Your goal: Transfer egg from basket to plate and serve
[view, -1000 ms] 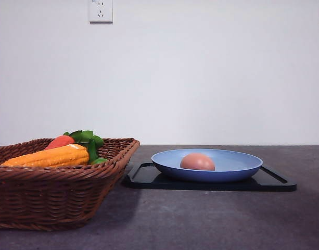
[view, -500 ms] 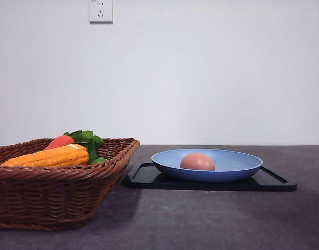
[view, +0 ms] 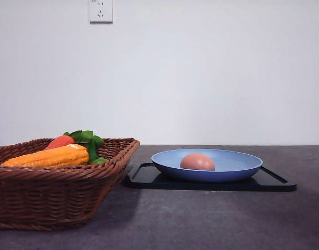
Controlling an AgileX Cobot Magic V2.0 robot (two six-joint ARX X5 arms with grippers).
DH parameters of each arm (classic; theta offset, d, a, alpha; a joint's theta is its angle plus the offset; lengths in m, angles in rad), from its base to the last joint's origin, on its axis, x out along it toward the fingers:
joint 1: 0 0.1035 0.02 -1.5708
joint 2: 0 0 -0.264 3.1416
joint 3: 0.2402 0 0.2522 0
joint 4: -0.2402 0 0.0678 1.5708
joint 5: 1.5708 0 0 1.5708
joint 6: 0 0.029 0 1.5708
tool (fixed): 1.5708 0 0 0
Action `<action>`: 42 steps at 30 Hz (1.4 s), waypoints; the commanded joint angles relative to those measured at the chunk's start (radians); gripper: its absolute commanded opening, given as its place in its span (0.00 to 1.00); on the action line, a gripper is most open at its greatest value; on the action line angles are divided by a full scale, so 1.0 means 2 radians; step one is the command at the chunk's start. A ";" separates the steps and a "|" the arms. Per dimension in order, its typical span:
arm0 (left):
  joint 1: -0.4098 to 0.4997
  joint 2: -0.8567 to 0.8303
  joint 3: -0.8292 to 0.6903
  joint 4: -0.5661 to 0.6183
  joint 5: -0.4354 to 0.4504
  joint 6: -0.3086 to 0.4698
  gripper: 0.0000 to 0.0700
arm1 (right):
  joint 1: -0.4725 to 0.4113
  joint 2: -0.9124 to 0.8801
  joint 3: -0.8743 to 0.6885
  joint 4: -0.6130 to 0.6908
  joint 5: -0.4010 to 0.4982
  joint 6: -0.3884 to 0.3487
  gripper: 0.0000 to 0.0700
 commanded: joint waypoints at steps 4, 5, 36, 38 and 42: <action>0.000 0.000 -0.014 0.006 0.001 0.003 0.00 | 0.000 -0.001 -0.002 0.005 0.000 0.006 0.00; 0.000 0.000 -0.014 0.006 0.001 0.003 0.00 | 0.000 -0.001 -0.002 0.005 0.000 0.006 0.00; 0.000 -0.001 -0.014 0.006 0.001 0.003 0.00 | 0.000 -0.001 -0.002 0.005 0.000 0.006 0.00; 0.000 0.000 -0.014 0.006 0.001 0.003 0.00 | 0.000 -0.001 -0.002 0.005 0.000 0.006 0.00; 0.000 0.000 -0.014 0.006 0.001 0.003 0.00 | 0.000 -0.001 -0.002 0.005 0.000 0.006 0.00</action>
